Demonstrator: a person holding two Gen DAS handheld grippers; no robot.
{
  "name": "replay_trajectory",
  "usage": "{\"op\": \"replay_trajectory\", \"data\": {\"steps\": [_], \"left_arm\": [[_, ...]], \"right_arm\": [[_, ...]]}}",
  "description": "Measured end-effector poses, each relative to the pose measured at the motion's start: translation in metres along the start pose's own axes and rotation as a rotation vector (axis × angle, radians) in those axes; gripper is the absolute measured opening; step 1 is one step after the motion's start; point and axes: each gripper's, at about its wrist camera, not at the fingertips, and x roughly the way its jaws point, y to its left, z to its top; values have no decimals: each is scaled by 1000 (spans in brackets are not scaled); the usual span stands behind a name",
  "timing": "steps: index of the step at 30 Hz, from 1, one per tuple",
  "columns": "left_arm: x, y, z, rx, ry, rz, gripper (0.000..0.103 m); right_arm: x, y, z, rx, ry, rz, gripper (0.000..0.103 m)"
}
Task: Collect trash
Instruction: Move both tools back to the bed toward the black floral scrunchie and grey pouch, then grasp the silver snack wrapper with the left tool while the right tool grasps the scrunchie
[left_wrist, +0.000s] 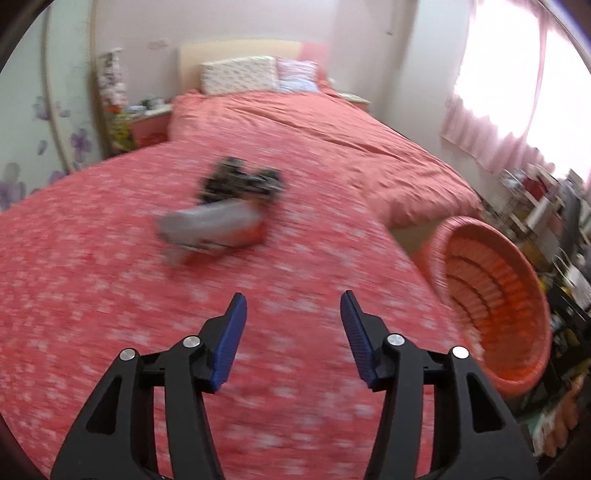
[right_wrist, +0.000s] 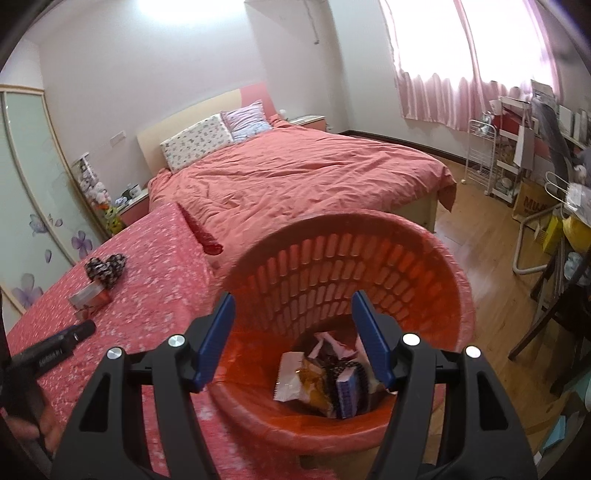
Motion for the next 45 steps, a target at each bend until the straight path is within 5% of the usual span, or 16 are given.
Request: {"op": "replay_trajectory", "data": {"steps": [7, 19, 21, 23, 29, 45], "left_arm": [[12, 51, 22, -59, -35, 100, 70], [60, 72, 38, -61, 47, 2, 75], [59, 70, 37, -38, 36, -42, 67], [60, 68, 36, -21, 43, -73, 45], [64, 66, 37, -1, 48, -111, 1], [35, 88, 37, -7, -14, -101, 2]], "right_arm": [[7, 37, -8, -67, 33, 39, 64], [25, 80, -6, -135, 61, 74, 64], [27, 86, -7, -145, 65, 80, 64], [28, 92, -8, -157, 69, 86, 64], [29, 112, -14, -196, 81, 100, 64], [21, 147, -13, -251, 72, 129, 64]]}}
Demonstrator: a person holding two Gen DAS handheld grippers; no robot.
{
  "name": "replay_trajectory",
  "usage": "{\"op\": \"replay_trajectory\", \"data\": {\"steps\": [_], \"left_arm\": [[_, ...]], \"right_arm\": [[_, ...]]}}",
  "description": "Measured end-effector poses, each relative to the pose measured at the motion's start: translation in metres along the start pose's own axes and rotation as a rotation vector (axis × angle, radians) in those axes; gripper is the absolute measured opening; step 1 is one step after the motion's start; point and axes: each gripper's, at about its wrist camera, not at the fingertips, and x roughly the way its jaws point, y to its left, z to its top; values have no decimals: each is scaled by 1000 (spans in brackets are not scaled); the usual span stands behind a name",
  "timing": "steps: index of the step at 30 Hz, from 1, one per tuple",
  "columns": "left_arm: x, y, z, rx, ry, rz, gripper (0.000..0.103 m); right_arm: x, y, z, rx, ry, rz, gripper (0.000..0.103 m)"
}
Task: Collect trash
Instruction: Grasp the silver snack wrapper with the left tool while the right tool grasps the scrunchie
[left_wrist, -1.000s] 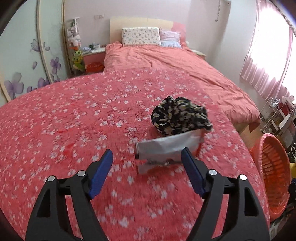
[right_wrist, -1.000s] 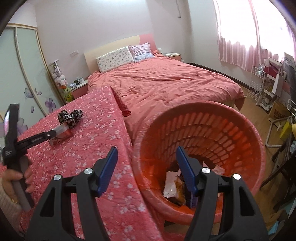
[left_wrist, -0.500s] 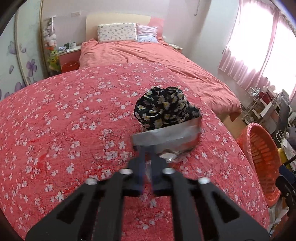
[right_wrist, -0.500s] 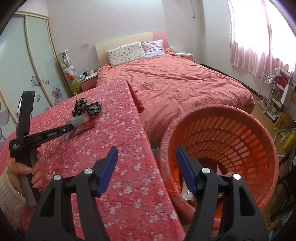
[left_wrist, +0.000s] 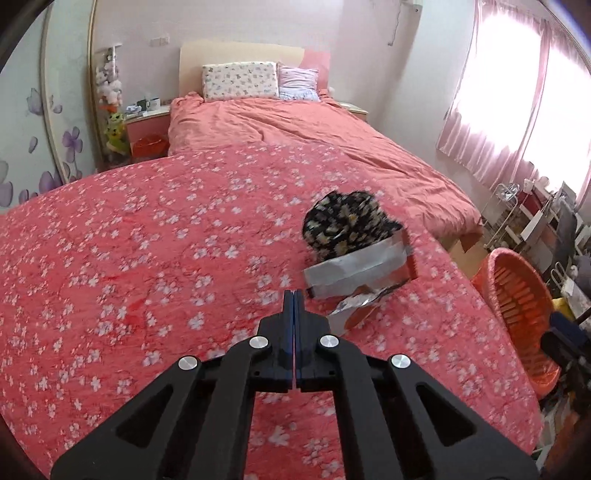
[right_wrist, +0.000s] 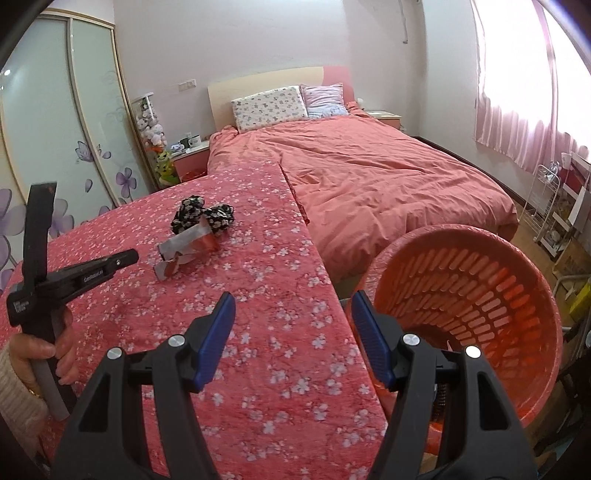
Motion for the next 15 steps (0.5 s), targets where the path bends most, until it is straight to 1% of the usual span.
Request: {"op": "replay_trajectory", "data": {"steps": [1, 2, 4, 6, 8, 9, 10, 12, 13, 14, 15], "left_arm": [[1, -4, 3, -9, 2, -6, 11], [3, -8, 5, -10, 3, -13, 30], [4, -19, 6, 3, -16, 3, 54], [9, -34, 6, 27, -19, 3, 59], [18, -45, 7, 44, -9, 20, 71], [24, -52, 8, 58, -2, 43, 74], [28, -56, 8, 66, 6, 61, 77], [45, -60, 11, 70, 57, 78, 76], [53, -60, 10, 70, 83, 68, 65], [58, -59, 9, 71, 107, 69, 51], [61, -59, 8, 78, 108, 71, 51]], "right_arm": [[0, 0, -1, -1, 3, -1, 64], [1, -1, -1, -4, 8, -4, 64], [1, -3, -2, -10, 13, -12, 64], [1, -6, -2, -6, 15, -15, 64], [1, -10, -3, 4, 18, -15, 64], [0, -12, -3, 9, 20, -15, 64], [0, -13, -3, 11, 21, -15, 64], [0, -15, -4, 11, 22, -17, 64], [0, -16, -4, 10, 23, -18, 64], [1, -17, -3, 9, 23, -19, 64], [0, -18, -3, 11, 23, -20, 64]]}}
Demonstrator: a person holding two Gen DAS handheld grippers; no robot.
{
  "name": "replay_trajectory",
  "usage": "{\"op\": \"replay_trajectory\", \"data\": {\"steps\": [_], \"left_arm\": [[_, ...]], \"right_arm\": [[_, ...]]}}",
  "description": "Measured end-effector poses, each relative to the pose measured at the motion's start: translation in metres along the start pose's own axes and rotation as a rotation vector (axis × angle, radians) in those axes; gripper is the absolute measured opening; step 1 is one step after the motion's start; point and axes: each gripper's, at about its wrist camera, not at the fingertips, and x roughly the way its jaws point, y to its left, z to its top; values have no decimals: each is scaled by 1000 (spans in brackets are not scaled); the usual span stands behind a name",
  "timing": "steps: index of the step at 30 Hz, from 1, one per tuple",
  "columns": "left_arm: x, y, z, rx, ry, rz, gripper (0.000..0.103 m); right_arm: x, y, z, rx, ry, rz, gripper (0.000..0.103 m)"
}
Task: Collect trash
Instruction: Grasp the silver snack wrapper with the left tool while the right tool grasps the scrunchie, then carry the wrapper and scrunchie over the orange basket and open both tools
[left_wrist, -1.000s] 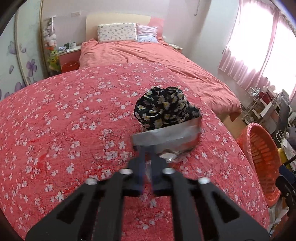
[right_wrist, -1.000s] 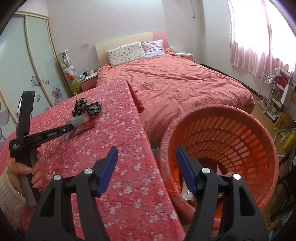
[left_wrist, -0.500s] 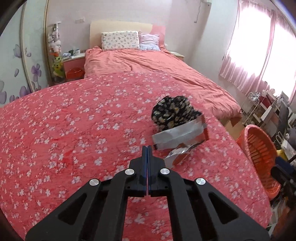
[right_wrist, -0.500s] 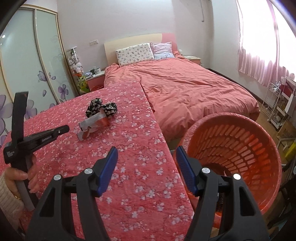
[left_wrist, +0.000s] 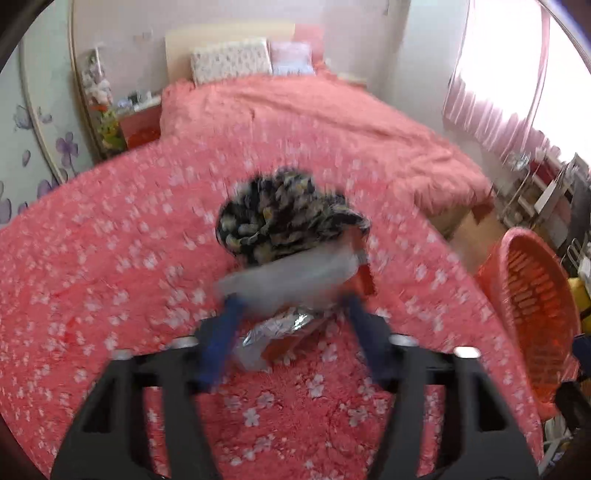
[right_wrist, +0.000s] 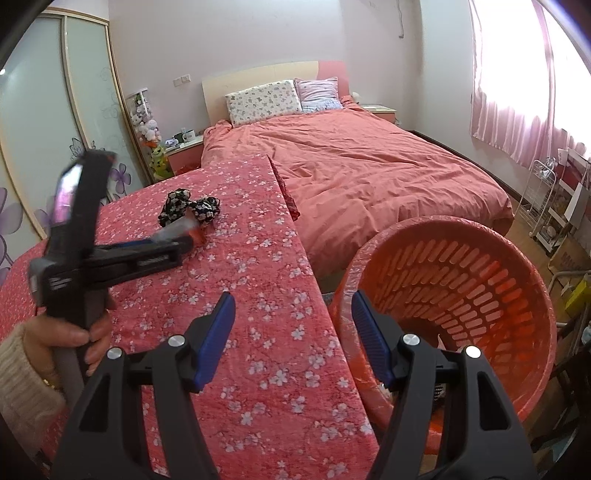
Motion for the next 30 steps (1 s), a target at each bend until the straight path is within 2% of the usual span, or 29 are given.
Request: {"op": "replay_trajectory", "data": {"steps": [1, 4, 5, 7, 12, 17, 24, 26, 30], "left_arm": [[0, -2, -2, 18, -4, 9, 47], [-2, -4, -4, 31, -7, 1, 14], [-3, -1, -5, 25, -8, -3, 9], [-6, 7, -9, 1, -10, -33, 5], [-25, 26, -28, -3, -31, -22, 3], [-50, 60, -35, -21, -76, 31, 3], [-84, 121, -47, -131, -128, 85, 3], [-89, 133, -47, -150, -134, 98, 3], [-94, 147, -47, -167, -150, 126, 3]], "right_arm": [[0, -1, 0, 2, -1, 0, 64], [1, -3, 0, 15, 1, 1, 64], [1, -3, 0, 17, 2, 3, 64], [0, -2, 0, 15, 1, 7, 64], [1, 9, 3, 5, 1, 22, 64], [7, 35, 9, -19, 3, 58, 64], [38, 87, 31, -62, 7, 119, 64], [52, 103, 43, -70, 9, 127, 62], [82, 129, 62, -79, 13, 128, 51]]}}
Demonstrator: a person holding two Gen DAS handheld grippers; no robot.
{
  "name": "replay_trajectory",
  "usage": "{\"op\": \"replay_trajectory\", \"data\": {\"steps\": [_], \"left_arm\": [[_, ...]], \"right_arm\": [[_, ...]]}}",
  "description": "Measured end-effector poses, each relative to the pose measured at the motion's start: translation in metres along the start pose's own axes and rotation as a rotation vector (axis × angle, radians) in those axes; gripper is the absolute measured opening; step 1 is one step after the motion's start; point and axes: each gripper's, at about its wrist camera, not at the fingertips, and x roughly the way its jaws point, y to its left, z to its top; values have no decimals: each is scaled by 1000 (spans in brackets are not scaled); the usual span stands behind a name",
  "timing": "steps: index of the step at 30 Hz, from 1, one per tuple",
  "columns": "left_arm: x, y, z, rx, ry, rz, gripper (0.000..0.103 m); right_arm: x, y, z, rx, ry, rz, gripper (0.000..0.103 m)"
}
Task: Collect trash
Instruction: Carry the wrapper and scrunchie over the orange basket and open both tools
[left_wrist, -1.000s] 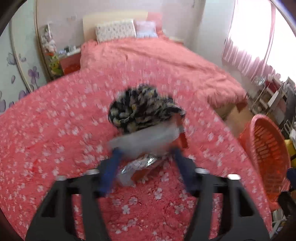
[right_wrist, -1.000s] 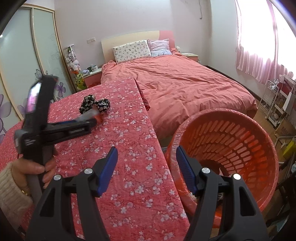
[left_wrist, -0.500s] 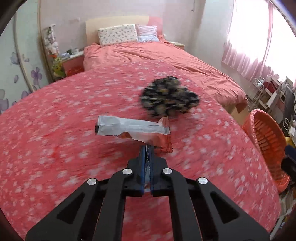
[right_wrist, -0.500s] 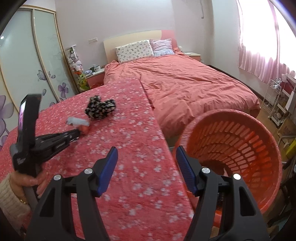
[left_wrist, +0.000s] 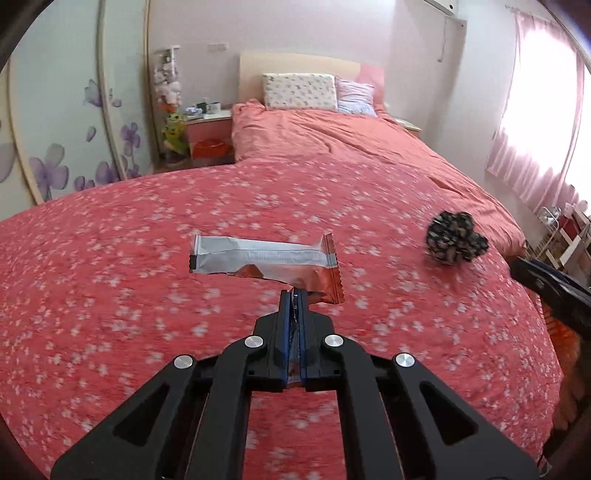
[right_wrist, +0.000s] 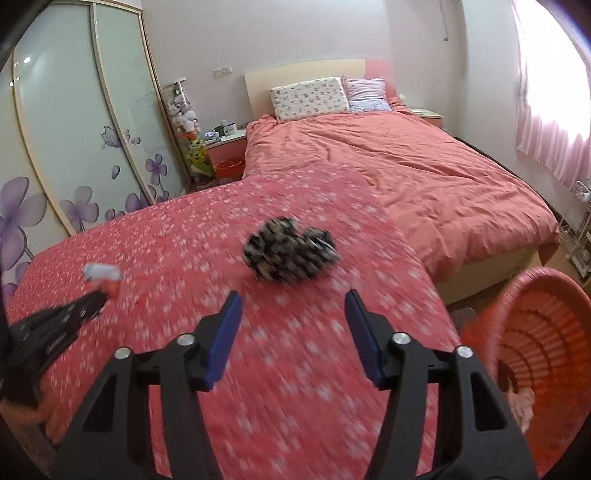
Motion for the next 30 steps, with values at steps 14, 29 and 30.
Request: {"op": "replay_trajectory", "data": {"steps": [14, 29, 30], "left_arm": [[8, 20, 5, -32, -7, -13, 3], [-23, -23, -2, 5, -38, -85, 3], [-26, -28, -3, 10, -41, -90, 3]], "right_arm": [[65, 13, 32, 0, 29, -57, 6], [-60, -39, -8, 70, -114, -39, 3], [-70, -42, -12, 71, -125, -43, 3]]}}
